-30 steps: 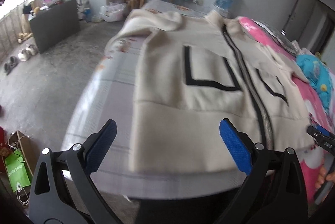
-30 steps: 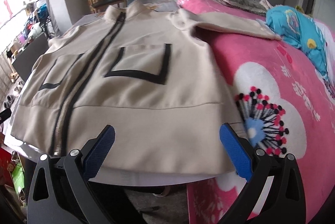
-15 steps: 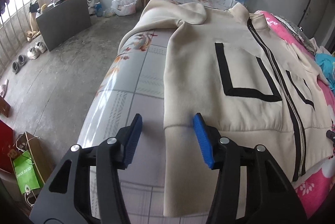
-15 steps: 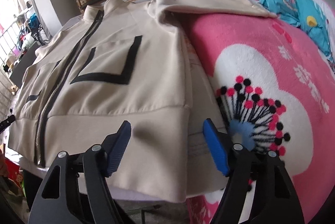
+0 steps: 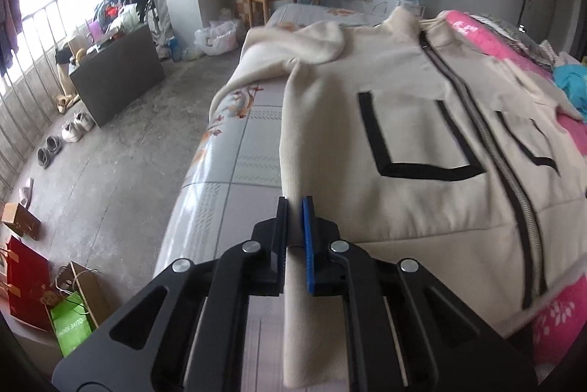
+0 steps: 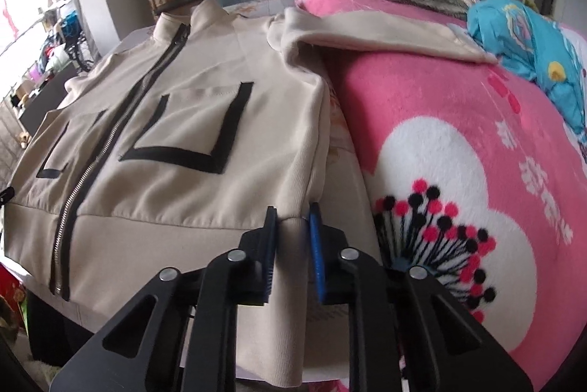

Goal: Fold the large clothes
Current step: 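Close the left tool on the beige sleeve cuff, then lift the sleeve with the left tool and swing it over the jacket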

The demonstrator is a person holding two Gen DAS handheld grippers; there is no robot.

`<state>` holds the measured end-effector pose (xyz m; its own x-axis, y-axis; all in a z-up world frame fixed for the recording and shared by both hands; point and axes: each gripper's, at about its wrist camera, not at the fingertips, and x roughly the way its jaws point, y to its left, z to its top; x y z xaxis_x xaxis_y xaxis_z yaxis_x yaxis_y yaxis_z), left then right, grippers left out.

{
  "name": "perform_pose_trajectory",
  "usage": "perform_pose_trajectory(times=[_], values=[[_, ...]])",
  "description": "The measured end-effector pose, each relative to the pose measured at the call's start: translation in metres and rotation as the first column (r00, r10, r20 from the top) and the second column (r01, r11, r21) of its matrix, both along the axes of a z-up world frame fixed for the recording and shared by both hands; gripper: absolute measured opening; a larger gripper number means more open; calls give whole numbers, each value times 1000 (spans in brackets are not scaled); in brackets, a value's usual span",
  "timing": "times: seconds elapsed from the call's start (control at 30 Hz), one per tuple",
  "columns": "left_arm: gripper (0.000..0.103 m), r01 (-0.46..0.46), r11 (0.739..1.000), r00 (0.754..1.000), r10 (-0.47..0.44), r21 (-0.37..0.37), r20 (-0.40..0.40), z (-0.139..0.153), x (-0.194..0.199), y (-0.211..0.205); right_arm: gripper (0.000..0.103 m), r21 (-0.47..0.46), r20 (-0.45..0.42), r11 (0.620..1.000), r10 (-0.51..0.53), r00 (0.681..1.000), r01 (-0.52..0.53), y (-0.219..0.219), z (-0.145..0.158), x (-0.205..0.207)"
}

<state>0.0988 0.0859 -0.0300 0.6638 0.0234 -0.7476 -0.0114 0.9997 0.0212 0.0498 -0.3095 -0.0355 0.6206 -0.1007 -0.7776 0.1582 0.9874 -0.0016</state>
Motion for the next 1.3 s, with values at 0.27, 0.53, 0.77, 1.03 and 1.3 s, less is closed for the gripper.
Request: perform_pose_trajectory(times=[0.27,0.53,0.77,1.03,1.3], values=[[8,-14,1000,996,14,-9,-85,-9,-51,-7,15,9,-26,1000,8,1000,-7,-16,-6,-16],[26,1,996,995,-10,-84,-104,-10,-45,6,54,-40,-56,999,13,998,-15,-12,9,-21],[64,-22,994,999,18,-105,-44,11,-38,30,78,-18,-11,997,70,997,-71,21,47,-16],[78,-120,971,992,126,-206,13,42,1,89,92,16,20,951,309,951,-310,116,65,42],[78,-284,790,959,249,-544,-139,5,68,205,92,37,-47,883,470,882,-468,215,43,107]])
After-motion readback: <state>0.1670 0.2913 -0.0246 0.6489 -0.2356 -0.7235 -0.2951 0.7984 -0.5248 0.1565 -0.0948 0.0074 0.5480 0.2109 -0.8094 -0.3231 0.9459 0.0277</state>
